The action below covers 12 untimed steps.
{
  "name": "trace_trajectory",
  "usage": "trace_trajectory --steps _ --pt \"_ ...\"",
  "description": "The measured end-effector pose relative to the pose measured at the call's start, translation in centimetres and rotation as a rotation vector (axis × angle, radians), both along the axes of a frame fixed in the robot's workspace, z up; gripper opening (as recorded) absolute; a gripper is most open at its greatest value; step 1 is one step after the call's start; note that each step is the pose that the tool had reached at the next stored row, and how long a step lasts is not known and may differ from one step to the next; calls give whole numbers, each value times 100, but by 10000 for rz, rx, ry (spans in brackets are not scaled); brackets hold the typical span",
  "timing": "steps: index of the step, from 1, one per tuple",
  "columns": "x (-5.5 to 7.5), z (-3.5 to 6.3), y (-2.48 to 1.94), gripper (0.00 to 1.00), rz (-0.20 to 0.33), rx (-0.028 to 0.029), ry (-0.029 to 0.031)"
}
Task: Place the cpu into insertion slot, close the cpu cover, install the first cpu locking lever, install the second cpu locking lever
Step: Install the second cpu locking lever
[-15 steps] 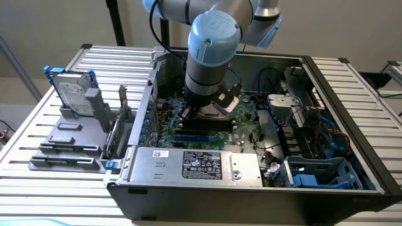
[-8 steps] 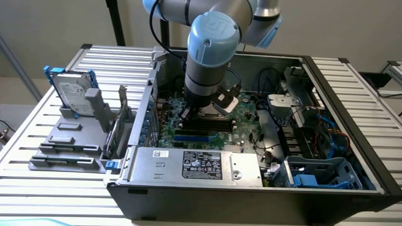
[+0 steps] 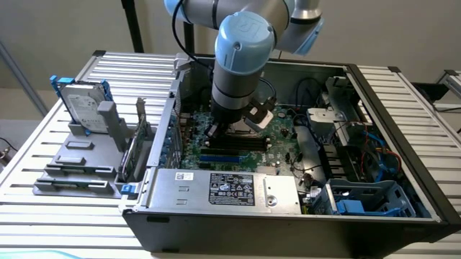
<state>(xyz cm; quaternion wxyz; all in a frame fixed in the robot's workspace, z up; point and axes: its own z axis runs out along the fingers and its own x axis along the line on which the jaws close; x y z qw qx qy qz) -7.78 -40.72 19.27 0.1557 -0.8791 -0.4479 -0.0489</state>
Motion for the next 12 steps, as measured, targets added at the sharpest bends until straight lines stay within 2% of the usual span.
trace_trajectory --steps 2,7,12 --pt "0 34 2 11 0 -4 -2" --pt "-2 193 1 11 2 -12 -1" --pt "-2 200 1 11 2 -13 -1"
